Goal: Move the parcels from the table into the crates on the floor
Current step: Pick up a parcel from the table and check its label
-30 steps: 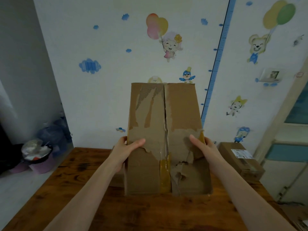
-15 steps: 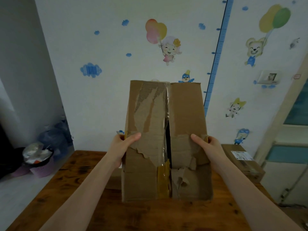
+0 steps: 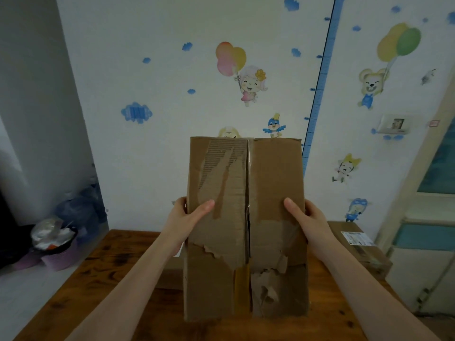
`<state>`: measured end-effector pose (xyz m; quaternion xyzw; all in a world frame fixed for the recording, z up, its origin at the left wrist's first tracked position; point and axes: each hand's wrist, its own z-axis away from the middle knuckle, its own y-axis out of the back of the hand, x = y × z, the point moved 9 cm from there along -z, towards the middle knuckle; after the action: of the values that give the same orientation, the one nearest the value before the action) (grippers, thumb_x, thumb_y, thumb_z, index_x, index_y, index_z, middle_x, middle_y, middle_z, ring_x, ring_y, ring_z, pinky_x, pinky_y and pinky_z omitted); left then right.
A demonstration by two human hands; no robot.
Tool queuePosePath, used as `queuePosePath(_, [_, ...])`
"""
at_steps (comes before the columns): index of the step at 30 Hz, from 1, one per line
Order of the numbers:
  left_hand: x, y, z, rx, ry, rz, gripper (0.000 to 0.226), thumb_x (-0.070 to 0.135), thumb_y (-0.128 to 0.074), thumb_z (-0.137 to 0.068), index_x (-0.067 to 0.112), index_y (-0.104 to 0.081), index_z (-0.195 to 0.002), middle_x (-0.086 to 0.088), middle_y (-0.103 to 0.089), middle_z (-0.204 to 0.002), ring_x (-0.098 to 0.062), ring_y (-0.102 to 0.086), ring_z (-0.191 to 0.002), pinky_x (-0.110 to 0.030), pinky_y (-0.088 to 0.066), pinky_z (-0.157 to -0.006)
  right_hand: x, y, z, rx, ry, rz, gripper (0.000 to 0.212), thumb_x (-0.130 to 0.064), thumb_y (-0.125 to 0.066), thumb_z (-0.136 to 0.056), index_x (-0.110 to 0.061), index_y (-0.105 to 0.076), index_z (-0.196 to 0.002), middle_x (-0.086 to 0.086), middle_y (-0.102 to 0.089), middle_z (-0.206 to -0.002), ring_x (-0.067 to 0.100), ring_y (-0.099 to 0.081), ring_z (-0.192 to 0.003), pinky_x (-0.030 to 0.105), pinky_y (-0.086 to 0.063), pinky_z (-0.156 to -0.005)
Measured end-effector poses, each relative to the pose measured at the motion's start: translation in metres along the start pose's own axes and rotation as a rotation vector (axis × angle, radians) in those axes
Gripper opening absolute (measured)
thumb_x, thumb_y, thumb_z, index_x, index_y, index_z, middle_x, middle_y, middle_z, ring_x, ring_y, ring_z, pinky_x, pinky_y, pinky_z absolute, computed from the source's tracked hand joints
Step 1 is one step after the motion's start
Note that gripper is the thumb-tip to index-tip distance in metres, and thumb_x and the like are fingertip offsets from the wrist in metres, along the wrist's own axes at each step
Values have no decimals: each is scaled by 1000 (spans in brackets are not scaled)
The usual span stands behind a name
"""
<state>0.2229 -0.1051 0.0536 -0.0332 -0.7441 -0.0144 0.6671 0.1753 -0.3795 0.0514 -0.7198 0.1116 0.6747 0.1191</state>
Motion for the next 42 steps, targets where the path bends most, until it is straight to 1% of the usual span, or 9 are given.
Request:
queuePosePath(2, [1,1,2,-4,-2,-17,54,35,-70,-78,14,-43,-120,2,-59,-104,-15,-60,-93,-30,-53,-74,-2,1,2,1,18,-6,64,-44,-68,-73,-15,-52,-128,4,-64,-108,22,-63,-98,36,-54,-80])
queuePosePath(7, [12,-8,4,-72,-68,-66,86,45,-68,-64,21,-32,-138,6,-52,-118,-18,-54,-110,-37,-49,-94,-3,-6,2,-64,6,57,75,-49,-71,-60,-21,-46,-126,1,-61,-112,21,-60,-103,39,-51,-90])
queuePosePath(11, [18,-7,3,-44,-136,-123,74,32,-69,-80,21,-31,-142,16,-53,-108,-10,-55,-103,-26,-49,-84,-1,-1,4,-19,43,72,76,-48,-72,-58,-20,-49,-125,1,-62,-111,20,-61,-102,41,-51,-91])
queuePosePath(17, [16,-5,2,-25,-122,-205,71,34,-70,-80,17,-35,-139,6,-52,-117,-14,-53,-105,-25,-49,-81,8,-11,4,-88,-24,103,69,-44,-73,-65,-19,-45,-123,-2,-59,-110,18,-58,-102,33,-49,-85])
queuePosePath(23, [18,-1,2,18,-138,-262,61,29,-72,-80,14,-43,-132,11,-56,-103,-12,-58,-98,-19,-48,-72,1,-5,5,-16,51,121,81,-43,-76,-59,-17,-45,-130,4,-59,-118,23,-58,-107,44,-49,-96])
queuePosePath(25, [15,-1,2,-3,-115,-246,66,30,-74,-77,14,-42,-132,9,-58,-106,-14,-59,-101,-23,-52,-75,1,-7,5,-38,50,156,79,-40,-77,-65,-16,-43,-131,3,-58,-119,20,-57,-105,38,-50,-92])
queuePosePath(28, [19,-1,5,-27,-96,-168,92,42,-75,-65,19,-31,-143,2,-55,-126,-21,-55,-115,-42,-50,-96,-4,-11,5,-85,81,153,82,-40,-72,-72,-23,-32,-141,-2,-53,-123,17,-54,-108,31,-47,-89])
queuePosePath(36, [25,1,4,40,-177,-278,70,17,-76,-78,16,-38,-137,7,-55,-115,-17,-55,-111,-34,-49,-92,-9,-6,11,-4,148,183,55,-24,-71,-81,-19,-45,-129,-3,-59,-112,16,-57,-101,33,-51,-84])
queuePosePath(42, [26,6,1,87,-103,-100,76,46,-76,-63,9,-45,-123,2,-59,-108,-16,-60,-100,-33,-54,-82,-7,-16,11,-96,25,126,61,-45,-69,-69,-20,-47,-119,-6,-59,-105,10,-57,-94,23,-46,-73])
